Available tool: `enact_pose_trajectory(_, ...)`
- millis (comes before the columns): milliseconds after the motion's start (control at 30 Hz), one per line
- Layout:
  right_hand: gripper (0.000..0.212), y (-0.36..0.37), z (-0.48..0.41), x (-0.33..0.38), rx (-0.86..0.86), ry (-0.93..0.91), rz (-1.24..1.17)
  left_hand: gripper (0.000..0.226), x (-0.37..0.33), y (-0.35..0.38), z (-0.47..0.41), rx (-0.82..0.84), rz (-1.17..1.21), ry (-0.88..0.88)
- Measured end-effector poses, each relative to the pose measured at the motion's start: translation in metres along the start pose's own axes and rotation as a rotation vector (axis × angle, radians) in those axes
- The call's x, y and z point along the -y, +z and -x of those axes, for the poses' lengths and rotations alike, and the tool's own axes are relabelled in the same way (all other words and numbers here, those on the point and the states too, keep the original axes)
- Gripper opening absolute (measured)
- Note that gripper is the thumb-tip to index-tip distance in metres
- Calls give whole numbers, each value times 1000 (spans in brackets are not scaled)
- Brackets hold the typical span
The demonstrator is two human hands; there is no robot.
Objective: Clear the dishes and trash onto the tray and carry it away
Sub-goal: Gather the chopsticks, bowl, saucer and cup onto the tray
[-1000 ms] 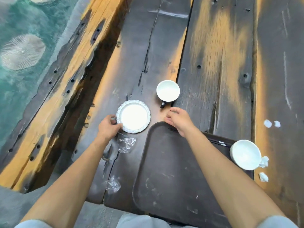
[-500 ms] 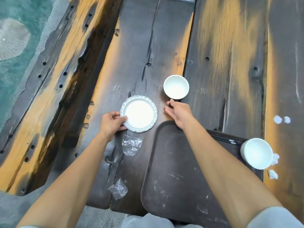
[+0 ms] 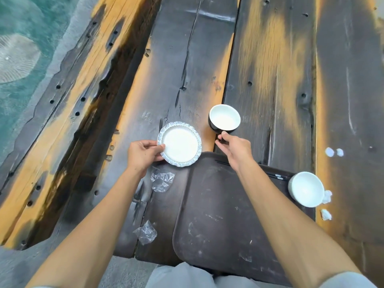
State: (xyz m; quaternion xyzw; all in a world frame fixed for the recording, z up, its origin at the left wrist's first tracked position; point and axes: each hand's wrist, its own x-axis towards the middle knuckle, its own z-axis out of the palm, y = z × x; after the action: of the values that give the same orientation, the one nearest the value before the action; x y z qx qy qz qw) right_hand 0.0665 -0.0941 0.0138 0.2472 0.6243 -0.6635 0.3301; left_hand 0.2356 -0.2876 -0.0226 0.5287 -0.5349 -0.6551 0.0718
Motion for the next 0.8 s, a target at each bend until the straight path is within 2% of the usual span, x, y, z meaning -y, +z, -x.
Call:
enact_pose_trajectory(133,3,-26,30,-5,25,-17,4,18,11,12,29,-2,37,-34)
enact_pose_trajectory(267,12,-56,59,-17,43,-28,-10,24,40,32,64,-8,38,-85)
enact_pose_trajectory(467,10,-95,96,-48,53,-15,-15,27,87,56,105,-14,24,-131)
enact_pose_trajectory(633,9,-120,113,-77,51,14,-21,26,102,71,113,-67,98,-155)
enact_pose_trajectory(800,10,-132,116,-102,53,39,6,20,115,74,117,-78,16,-203)
